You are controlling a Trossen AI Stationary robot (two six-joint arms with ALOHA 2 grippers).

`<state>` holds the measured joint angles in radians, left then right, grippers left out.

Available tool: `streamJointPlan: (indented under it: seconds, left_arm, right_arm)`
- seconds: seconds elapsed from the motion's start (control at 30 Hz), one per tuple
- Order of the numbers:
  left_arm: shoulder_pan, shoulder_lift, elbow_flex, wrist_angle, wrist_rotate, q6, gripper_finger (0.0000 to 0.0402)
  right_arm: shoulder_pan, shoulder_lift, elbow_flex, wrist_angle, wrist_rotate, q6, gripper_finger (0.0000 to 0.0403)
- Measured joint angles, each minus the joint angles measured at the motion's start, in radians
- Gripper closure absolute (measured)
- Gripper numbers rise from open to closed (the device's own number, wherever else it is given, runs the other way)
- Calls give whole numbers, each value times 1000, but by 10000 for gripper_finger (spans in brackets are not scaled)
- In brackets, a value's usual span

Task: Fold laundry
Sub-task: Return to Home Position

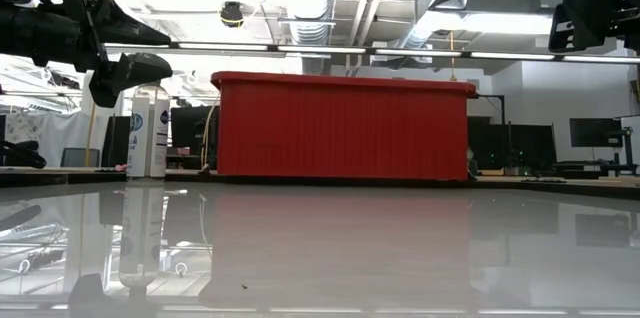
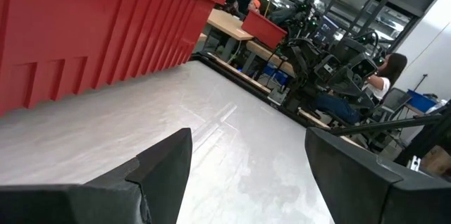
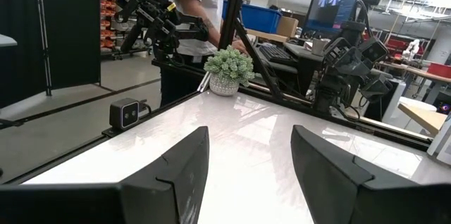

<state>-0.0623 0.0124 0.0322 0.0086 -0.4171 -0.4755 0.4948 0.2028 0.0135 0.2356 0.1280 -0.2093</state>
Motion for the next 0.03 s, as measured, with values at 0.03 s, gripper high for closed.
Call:
streamJointPlan:
  seconds: [0.03]
  left_arm:
    - [0,0,0,0,0,0,136]
  right_arm:
    - [0,0,0,0,0,0,180]
